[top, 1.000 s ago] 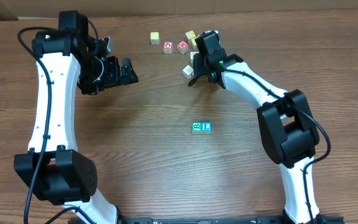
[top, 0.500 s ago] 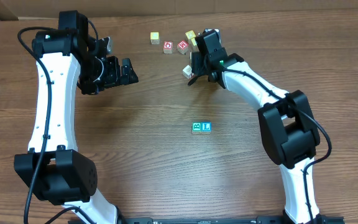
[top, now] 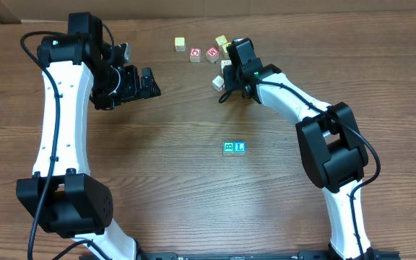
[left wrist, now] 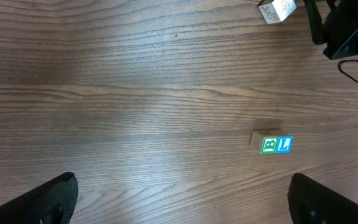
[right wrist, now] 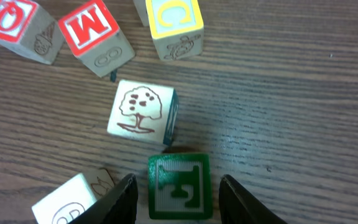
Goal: Flip 5 blocks
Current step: 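Lower the right gripper onto the green-letter block and grasp it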
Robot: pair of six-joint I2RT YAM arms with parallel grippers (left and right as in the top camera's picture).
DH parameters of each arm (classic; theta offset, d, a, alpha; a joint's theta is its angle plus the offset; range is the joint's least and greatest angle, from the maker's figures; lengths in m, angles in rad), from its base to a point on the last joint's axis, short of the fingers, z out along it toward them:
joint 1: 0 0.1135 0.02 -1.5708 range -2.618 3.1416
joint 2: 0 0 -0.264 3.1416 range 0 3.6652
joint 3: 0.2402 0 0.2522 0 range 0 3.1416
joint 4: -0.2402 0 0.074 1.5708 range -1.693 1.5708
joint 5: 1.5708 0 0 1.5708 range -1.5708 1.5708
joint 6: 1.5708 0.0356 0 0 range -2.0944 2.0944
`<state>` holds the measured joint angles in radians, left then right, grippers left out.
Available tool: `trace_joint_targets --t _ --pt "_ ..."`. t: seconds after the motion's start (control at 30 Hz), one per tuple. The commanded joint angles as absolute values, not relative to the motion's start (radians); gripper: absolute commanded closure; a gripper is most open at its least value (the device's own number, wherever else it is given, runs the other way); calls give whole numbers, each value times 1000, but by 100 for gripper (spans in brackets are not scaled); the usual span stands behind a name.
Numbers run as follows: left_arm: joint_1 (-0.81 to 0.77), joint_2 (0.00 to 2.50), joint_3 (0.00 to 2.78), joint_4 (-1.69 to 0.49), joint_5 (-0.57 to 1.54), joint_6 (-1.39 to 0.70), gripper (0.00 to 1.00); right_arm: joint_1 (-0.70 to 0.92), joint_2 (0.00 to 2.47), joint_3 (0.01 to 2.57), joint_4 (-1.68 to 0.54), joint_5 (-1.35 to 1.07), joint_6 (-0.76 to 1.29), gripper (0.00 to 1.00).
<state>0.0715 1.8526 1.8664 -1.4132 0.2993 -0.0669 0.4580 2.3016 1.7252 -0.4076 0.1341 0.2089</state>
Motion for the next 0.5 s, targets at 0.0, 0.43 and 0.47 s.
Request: trace_joint_targets --t 0.0,0.43,0.47 --pt "65 1863 1886 -1409 295 -56 1 451 2308 1721 -414 126 201 56" --pt "65 1863 1886 -1409 295 -56 0 450 2308 1721 -394 126 128 55" --pt "65 1863 1886 -1409 295 -56 0 449 2308 1721 -393 126 125 56"
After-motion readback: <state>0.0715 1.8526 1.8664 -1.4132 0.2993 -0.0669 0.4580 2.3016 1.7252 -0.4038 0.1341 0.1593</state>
